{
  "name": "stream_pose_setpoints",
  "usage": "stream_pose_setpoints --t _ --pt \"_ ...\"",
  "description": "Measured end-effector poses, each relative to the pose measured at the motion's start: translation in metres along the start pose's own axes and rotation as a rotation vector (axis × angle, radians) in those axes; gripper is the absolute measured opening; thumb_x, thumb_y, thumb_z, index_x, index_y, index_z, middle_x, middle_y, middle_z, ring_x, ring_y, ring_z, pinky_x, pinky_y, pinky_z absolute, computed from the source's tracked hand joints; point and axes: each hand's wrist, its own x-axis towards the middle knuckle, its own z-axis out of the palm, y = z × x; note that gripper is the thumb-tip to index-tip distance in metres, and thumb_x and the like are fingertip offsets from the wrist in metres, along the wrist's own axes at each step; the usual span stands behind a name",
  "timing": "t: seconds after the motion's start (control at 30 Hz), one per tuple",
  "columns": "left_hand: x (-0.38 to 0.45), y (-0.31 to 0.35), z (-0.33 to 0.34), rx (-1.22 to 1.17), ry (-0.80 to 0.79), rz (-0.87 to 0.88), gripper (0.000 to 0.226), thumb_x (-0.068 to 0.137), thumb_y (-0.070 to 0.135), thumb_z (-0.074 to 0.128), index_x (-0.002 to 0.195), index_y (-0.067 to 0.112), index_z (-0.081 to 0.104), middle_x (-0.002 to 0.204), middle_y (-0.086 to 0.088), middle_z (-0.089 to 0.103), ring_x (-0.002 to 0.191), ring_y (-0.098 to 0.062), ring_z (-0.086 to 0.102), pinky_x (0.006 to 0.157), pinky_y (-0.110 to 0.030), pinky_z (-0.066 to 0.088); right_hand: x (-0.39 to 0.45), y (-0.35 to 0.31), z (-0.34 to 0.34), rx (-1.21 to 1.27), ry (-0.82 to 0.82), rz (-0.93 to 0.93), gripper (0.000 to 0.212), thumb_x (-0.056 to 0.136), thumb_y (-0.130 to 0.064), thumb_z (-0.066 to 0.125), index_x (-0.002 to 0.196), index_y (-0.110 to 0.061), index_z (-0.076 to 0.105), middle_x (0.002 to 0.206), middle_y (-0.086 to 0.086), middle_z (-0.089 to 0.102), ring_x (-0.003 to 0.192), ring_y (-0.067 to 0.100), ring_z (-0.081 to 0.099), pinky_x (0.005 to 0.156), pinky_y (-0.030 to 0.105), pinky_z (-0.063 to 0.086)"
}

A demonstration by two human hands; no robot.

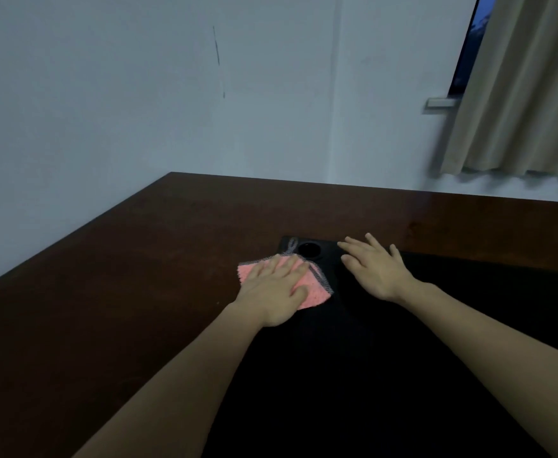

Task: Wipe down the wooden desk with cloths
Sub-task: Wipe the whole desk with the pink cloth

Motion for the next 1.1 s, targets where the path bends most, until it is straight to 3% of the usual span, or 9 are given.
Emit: stream_pose_setpoints --t 0.27,0.47,0.73,1.1 --pt "0.024 0.030 0.001 -0.032 0.019 0.043 0.059 0.107 0.049 0.021 0.162 0.036 0.003 0.169 0.010 -0.010 0.156 -0.016 -0.013 0.125 -0.041 -0.009 0.016 0.022 -0.010 0.070 0.046 0.117 0.048 0.109 -0.044 0.027 0.155 -0.035 0.036 0.166 -0.013 0.023 0.157 0.019 0.004 0.121 0.060 0.001" --pt "0.016 0.010 0.000 -0.058 0.029 0.041 0.059 0.107 0.054 0.022 0.162 0.037 0.007 0.169 0.010 -0.009 0.156 -0.014 -0.010 0.125 -0.039 -0.006 0.019 -0.002 0.000 0.075 -0.004 0.052 0.049 0.109 -0.046 0.025 0.156 -0.035 0.035 0.166 -0.015 0.021 0.157 0.019 0.001 0.121 0.060 -0.003" --pt "-0.013 -0.036 -0.003 -0.066 0.023 -0.135 0.060 0.106 0.050 0.024 0.162 0.036 0.007 0.170 0.009 -0.009 0.156 -0.017 -0.010 0.126 -0.042 -0.006 0.025 -0.038 0.020 0.066 -0.049 -0.059 0.048 0.110 -0.044 0.025 0.157 -0.036 0.031 0.168 -0.014 0.018 0.157 0.018 -0.001 0.121 0.061 -0.003" --pt "0.070 -0.052 -0.016 -0.020 -0.001 -0.193 0.064 0.105 0.059 0.017 0.162 0.036 -0.002 0.169 0.008 -0.011 0.156 -0.023 -0.010 0.126 -0.048 -0.005 0.029 -0.040 0.034 -0.103 -0.079 -0.073 0.051 0.110 -0.040 0.020 0.161 -0.033 0.023 0.170 -0.013 0.002 0.157 0.017 -0.003 0.122 0.057 -0.006"
